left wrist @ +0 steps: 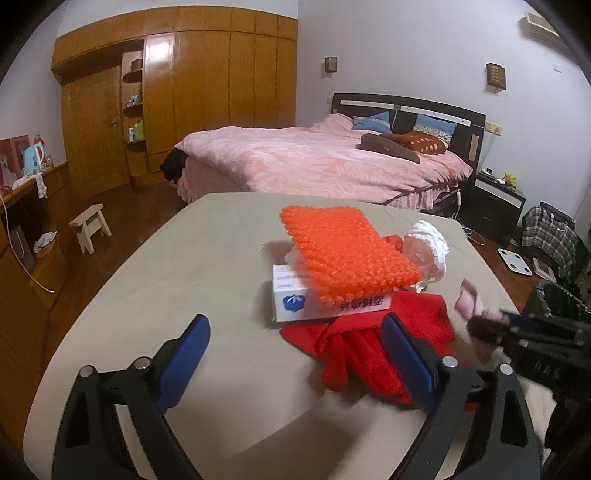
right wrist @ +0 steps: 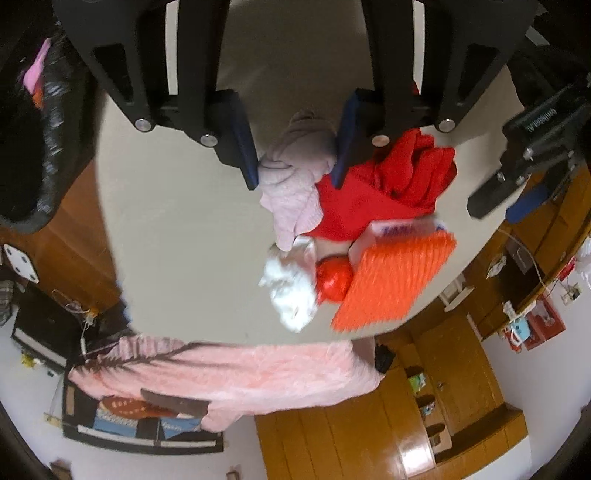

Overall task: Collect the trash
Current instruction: 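Grasp the pale pink cloth with the right tool while the left tool grasps the orange scrubber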

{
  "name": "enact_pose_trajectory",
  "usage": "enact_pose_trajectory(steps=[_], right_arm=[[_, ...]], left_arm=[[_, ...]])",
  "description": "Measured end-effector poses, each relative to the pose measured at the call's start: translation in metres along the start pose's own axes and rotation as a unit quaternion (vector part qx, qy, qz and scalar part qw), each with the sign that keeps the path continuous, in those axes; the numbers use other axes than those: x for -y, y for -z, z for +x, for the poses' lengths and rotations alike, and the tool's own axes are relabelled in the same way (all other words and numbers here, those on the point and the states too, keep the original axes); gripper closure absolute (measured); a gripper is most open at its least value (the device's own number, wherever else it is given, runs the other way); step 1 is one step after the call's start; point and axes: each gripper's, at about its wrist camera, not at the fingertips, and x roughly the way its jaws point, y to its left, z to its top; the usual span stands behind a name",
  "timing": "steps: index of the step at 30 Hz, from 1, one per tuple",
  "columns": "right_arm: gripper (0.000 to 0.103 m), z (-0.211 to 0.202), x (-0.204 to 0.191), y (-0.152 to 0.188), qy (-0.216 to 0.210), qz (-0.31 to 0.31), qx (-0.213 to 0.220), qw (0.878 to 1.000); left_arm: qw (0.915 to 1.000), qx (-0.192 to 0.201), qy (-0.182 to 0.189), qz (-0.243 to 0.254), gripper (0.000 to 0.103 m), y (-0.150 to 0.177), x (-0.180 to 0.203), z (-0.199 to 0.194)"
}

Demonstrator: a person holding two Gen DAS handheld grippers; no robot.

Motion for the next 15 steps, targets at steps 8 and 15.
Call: enact_pose_trajectory(steps=[8,15], right_arm=[[0.064,-0.012,0.006,-0.023,0.015,-0.018,0.032,0.999],[0.064,-0.006,0.009,-0.034,0.012,-0.018,0.036,0.999]], left_arm=[[0.9995,0.019,0.024,-0.004,0.025,-0.025,0.01,0.012],[0.9999,-0.004,0.014,0.007,0.037,-0.037,0.022,0.048]])
